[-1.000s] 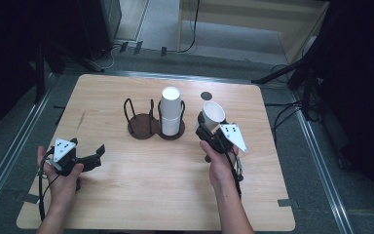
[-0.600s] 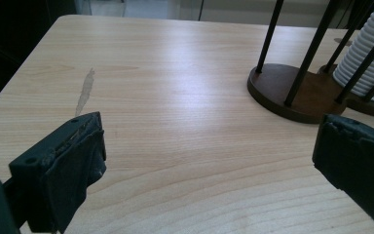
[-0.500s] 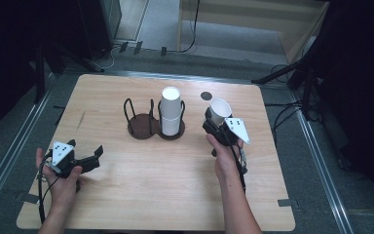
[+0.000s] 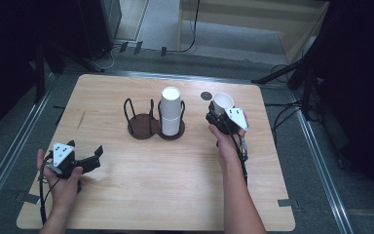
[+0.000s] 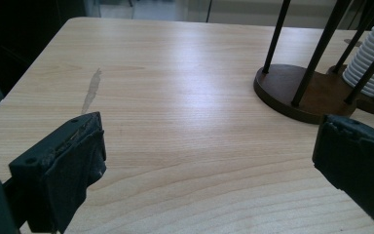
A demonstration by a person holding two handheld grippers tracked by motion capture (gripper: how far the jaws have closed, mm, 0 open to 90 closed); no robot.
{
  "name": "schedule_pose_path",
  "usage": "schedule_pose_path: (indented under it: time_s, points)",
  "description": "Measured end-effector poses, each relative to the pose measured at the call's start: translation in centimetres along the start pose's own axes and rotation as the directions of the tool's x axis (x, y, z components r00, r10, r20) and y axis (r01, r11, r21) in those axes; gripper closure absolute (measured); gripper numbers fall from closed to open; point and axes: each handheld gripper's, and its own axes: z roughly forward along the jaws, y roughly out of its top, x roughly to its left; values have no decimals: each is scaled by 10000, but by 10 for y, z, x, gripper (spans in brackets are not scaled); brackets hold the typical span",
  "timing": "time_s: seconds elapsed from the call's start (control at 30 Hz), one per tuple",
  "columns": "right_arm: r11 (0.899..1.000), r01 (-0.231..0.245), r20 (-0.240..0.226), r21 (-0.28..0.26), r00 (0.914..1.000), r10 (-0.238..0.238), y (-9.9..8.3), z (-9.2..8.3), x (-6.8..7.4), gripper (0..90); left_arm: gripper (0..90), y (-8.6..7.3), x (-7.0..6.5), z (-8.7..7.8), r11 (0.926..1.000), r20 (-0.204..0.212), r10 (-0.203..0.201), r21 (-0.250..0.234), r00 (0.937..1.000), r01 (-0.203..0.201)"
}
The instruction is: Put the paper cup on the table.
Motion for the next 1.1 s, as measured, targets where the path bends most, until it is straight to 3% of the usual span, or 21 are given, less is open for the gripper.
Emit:
schedule_pose_path:
  time_s: [0.1,0.47,0.77,1.1]
  points:
    - [9997,-111,212,205,9997,107,-4,8,-6,261,0,0,1,0,10000,26,-55,-18,10000,55]
    - [9933,684,310,934,9970,-715,-21,24,-16,272,0,0,3,-1,9997,45,-246,-58,9997,247]
    - [9891,696,467,1298,9960,-762,-27,30,-17,268,0,0,4,0,9994,89,-346,-72,9994,347]
    - [9830,722,212,1686,9968,-769,-30,30,-16,248,0,0,4,1,9990,115,-457,5,9989,457]
